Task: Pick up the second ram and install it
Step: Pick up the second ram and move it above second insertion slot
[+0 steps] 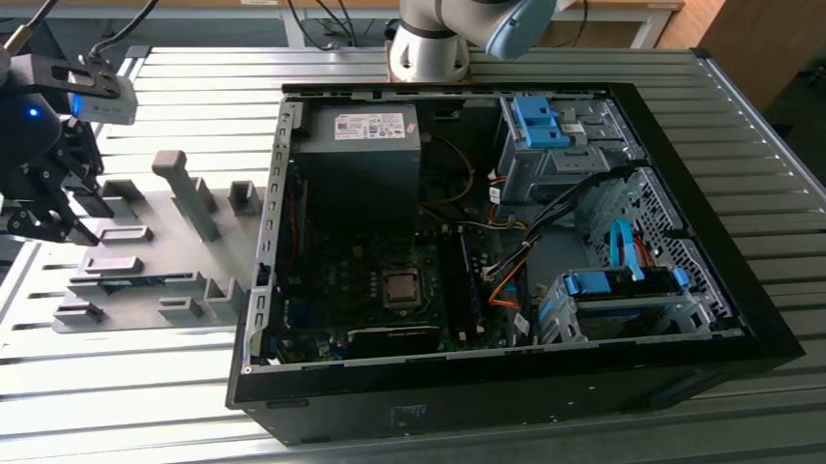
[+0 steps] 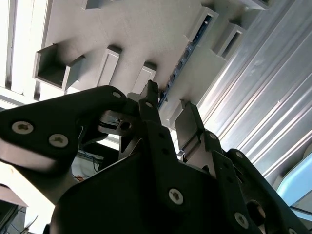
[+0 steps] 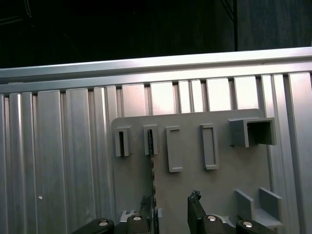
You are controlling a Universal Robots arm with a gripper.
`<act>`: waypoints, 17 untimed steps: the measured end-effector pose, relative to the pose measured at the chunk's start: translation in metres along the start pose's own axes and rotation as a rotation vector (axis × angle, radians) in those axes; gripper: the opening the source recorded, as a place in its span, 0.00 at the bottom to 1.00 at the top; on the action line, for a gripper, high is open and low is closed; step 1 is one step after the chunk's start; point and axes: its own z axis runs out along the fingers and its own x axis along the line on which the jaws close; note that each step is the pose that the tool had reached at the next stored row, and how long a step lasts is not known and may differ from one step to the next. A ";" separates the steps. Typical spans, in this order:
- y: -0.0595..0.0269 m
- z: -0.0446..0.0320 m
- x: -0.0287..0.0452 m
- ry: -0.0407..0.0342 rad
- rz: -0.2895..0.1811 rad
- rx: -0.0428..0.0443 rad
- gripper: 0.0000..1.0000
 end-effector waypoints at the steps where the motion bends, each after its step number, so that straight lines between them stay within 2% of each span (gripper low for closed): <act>1: 0.0000 0.0004 0.0002 -0.0001 0.000 0.0006 0.42; 16: -0.0001 0.0024 0.0003 -0.0001 -0.002 0.0020 0.42; 17: -0.0001 0.0043 0.0004 -0.0002 -0.004 0.0036 0.42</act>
